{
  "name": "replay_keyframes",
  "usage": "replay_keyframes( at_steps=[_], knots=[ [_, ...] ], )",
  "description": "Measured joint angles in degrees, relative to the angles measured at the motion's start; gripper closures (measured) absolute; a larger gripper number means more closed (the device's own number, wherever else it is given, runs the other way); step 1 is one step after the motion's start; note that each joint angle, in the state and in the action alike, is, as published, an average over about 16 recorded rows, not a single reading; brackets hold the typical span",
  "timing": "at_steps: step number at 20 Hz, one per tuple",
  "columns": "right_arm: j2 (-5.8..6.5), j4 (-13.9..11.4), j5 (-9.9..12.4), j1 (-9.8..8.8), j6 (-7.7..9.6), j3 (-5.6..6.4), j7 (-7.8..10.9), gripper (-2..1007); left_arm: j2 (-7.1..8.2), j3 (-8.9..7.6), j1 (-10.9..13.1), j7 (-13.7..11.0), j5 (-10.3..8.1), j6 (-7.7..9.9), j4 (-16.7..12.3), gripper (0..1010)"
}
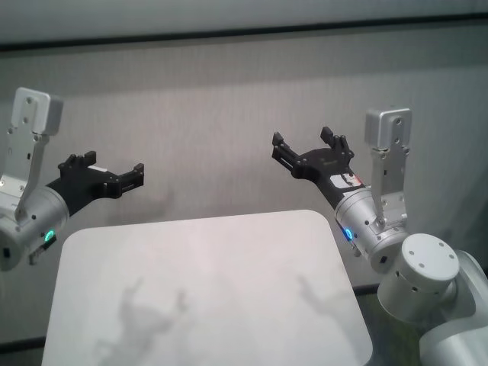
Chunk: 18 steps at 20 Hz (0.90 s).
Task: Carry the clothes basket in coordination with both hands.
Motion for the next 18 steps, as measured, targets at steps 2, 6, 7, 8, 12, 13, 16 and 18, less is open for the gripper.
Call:
replay_keyframes(
  at_steps=[2,6,7,8,12,13,16,18],
  knots=[
    [0.0,0.03,-0.03,0.09,0.05,-0.01,0.02,2,0.04,0.0,-0.04,0.05,0.13,-0.1,-0.05,8],
    [0.01,0.08,-0.09,0.21,0.13,-0.04,0.05,2,0.11,0.0,-0.12,0.12,0.33,-0.25,-0.14,8],
    [0.02,0.09,-0.1,0.24,0.14,-0.05,0.05,2,0.12,0.0,-0.13,0.13,0.37,-0.29,-0.16,8],
    [0.02,0.11,-0.11,0.26,0.15,-0.05,0.06,2,0.14,0.0,-0.15,0.14,0.41,-0.32,-0.18,8],
    [0.03,0.14,-0.14,0.33,0.18,-0.07,0.08,2,0.17,0.0,-0.18,0.18,0.52,-0.4,-0.23,8],
    [0.04,0.14,-0.14,0.34,0.19,-0.08,0.08,2,0.18,0.0,-0.19,0.19,0.54,-0.42,-0.23,8],
    [0.05,0.16,-0.16,0.36,0.2,-0.09,0.09,2,0.19,0.0,-0.21,0.21,0.58,-0.46,-0.25,8],
    [0.05,0.17,-0.16,0.37,0.21,-0.09,0.09,2,0.2,0.0,-0.21,0.22,0.6,-0.48,-0.26,8]
  ],
)
